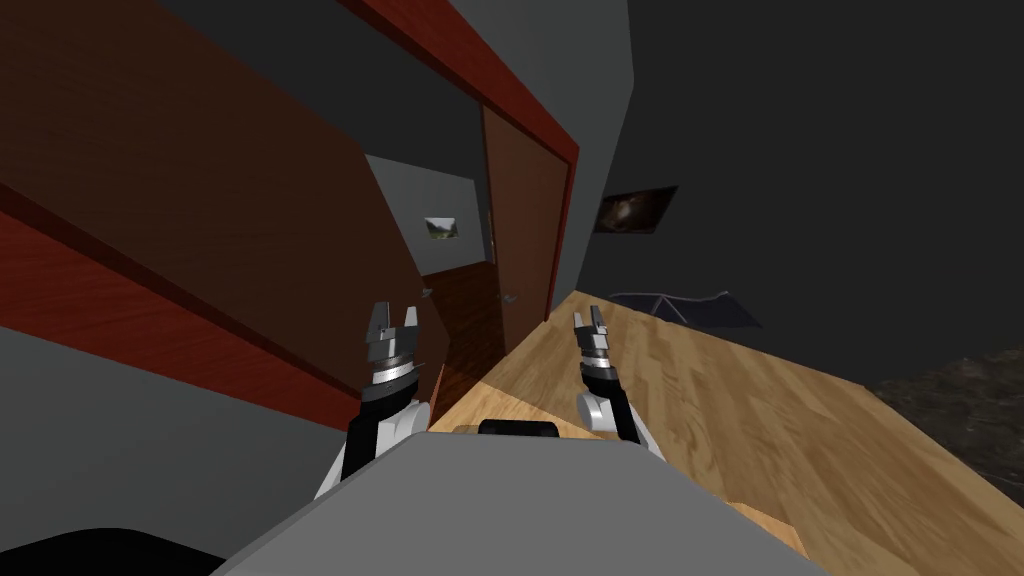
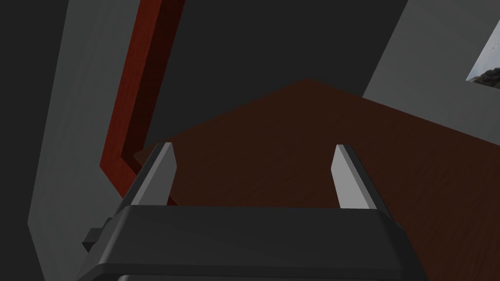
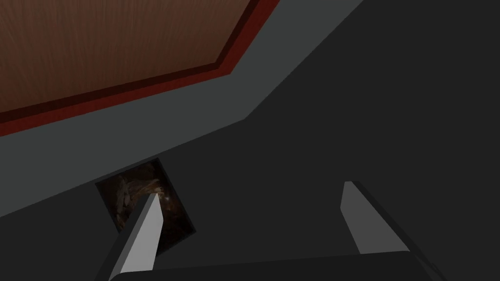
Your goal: Push the door open
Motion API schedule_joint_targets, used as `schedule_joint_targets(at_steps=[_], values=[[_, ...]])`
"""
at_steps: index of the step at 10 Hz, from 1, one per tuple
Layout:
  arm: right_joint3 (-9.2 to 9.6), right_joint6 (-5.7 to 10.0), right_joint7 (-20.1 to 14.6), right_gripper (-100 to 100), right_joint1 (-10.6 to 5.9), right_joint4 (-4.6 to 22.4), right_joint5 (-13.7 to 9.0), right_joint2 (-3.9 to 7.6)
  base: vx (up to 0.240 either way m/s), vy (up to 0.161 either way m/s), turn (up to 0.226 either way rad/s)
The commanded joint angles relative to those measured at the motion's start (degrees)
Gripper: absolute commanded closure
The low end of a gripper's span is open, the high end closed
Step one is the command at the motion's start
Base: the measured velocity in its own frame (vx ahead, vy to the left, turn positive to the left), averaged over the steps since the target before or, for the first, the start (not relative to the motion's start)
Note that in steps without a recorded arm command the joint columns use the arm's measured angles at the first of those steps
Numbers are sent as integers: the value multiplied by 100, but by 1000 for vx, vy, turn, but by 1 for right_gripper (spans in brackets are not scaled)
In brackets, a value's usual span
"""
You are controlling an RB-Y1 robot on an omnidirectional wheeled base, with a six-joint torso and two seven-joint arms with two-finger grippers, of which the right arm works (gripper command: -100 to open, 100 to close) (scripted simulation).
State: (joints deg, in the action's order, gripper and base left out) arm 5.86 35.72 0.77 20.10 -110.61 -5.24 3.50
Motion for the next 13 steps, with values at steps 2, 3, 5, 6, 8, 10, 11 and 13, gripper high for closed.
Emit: schedule_joint_targets(at_steps=[2, 3, 5, 6, 8, 10, 11, 13], values=[[107, 73, -19, -100, -229, 482, -7, 26, 82, -49, 105], [152, 102, -28, -100, -313, 654, -10, 38, 89, -53, 118], [198, 130, -37, -100, -397, 925, -13, 50, 80, -44, 68], [245, 159, -46, -100, -485, 1134, -16, 59, 53, -24, 66], [294, 190, -56, -100, -574, 1348, -19, 67, 61, -43, 78], [391, 250, -74, -100, -753, 1703, -26, 84, 60, -41, 84], [391, 250, -74, -100, -753, 1775, -26, 84, 47, -34, 60], [490, 311, -93, -100, -936, 2130, -32, 94, 58, -41, 101]])
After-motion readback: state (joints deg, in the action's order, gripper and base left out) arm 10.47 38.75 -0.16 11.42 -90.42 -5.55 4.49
